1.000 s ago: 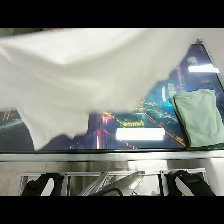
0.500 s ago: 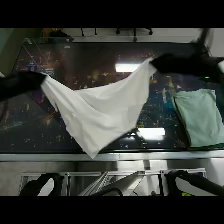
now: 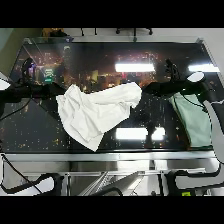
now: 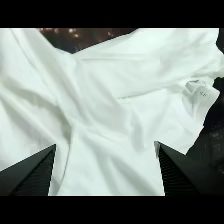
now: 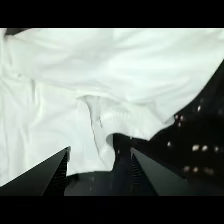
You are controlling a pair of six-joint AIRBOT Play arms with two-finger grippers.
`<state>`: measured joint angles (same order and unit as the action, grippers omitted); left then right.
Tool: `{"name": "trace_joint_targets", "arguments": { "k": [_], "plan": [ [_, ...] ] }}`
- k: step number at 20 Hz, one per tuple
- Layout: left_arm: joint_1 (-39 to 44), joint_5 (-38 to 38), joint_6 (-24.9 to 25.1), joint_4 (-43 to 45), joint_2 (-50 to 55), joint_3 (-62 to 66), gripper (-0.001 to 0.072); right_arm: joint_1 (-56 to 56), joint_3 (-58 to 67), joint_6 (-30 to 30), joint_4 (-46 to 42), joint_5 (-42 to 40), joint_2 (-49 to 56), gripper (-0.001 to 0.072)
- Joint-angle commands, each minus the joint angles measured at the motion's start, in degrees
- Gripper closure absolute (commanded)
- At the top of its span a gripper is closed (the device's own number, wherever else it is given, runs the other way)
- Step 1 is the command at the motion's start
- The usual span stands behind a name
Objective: Fold the shirts.
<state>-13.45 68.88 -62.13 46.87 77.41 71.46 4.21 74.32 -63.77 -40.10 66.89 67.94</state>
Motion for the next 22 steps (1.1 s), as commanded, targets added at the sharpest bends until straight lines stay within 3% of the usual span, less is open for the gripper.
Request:
{"name": "trace_joint_targets", "arguments": {
  "k": [1, 6, 12, 16, 20, 21, 22],
  "plan": [
    [-5.66, 8.61, -2.45, 4.61, 1.29, -0.2, 0.0018, 0.15, -7.13, -2.27, -2.14, 3.13, -4.5, 0.0278],
    [-9.55, 6.97, -2.86, 4.61, 1.29, -14.49, 0.0018, -8.52, -20.74, -2.25, -1.01, -9.01, -5.22, 0.0275],
    [-8.79, -3.26, -2.84, 4.52, 1.29, -24.3, 0.0018, -18.53, -21.27, -1.97, 2.97, -20.68, 1.49, 0.0275],
    [-4.61, -11.41, -2.86, 4.57, 1.29, -25.83, 0.0018, -19.93, -21.18, 5.31, 13.11, -24.15, 4.59, 0.0277],
    [-1.77, -18.82, -2.91, 4.52, 1.29, -25.79, 0.003, -19.96, -21.16, 8.85, 19.21, -25.11, 6.91, 0.0284],
    [-1.46, -20.31, -2.89, 4.5, 1.29, -25.79, 0.0203, -19.93, -21.16, 10.47, 21.44, -25.11, 7.52, 0.031],
    [-1.46, -21.24, -2.86, 4.44, 1.29, -25.79, 0.0435, -19.96, -21.16, 12.41, 23.71, -25.09, 7.98, 0.0484]
  ]
}}
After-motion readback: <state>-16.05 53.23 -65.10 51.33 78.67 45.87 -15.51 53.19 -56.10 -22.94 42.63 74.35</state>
